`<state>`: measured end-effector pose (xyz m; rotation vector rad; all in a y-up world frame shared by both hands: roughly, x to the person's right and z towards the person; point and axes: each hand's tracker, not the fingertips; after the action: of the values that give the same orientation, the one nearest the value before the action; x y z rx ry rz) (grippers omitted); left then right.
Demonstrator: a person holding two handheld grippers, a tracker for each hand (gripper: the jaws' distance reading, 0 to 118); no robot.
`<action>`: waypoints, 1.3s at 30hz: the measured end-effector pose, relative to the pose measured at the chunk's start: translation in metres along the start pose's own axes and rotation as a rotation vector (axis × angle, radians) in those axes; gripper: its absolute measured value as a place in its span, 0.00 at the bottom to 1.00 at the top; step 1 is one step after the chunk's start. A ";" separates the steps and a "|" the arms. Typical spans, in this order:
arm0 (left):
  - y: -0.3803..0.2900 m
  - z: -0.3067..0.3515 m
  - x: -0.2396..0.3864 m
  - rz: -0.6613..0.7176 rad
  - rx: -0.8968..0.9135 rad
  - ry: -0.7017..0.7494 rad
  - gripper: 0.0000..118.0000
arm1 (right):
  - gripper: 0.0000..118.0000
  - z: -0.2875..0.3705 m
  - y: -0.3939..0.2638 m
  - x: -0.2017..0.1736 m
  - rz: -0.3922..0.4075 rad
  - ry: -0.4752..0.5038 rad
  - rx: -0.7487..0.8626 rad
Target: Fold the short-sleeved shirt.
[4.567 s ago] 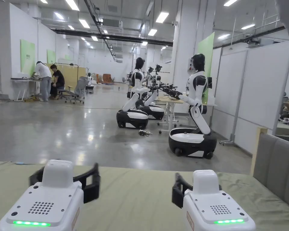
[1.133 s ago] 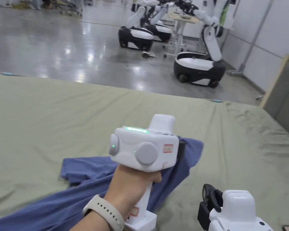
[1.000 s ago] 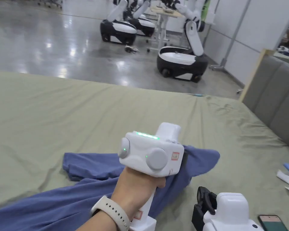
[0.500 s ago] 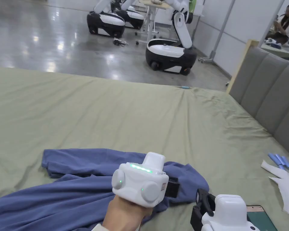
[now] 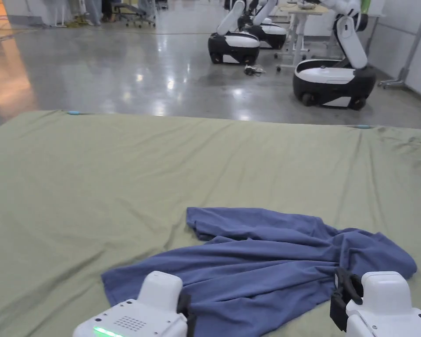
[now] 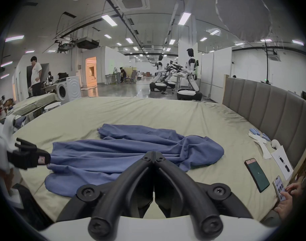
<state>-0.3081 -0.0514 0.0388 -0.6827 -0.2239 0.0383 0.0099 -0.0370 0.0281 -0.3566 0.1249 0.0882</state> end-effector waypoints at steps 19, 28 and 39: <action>0.042 -0.086 -0.136 -0.276 -0.204 0.204 0.86 | 0.01 0.008 0.015 -0.002 0.009 0.012 -0.017; 0.024 -0.109 -0.113 -0.378 -0.249 0.129 0.01 | 0.01 0.005 0.015 0.010 -0.007 -0.012 -0.026; 0.040 -0.069 -0.148 0.060 -0.084 0.011 0.00 | 0.01 0.006 0.017 0.040 -0.014 -0.042 -0.036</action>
<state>-0.4356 -0.0796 -0.0670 -0.7733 -0.1950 0.0825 0.0487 -0.0160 0.0226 -0.3914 0.0791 0.0840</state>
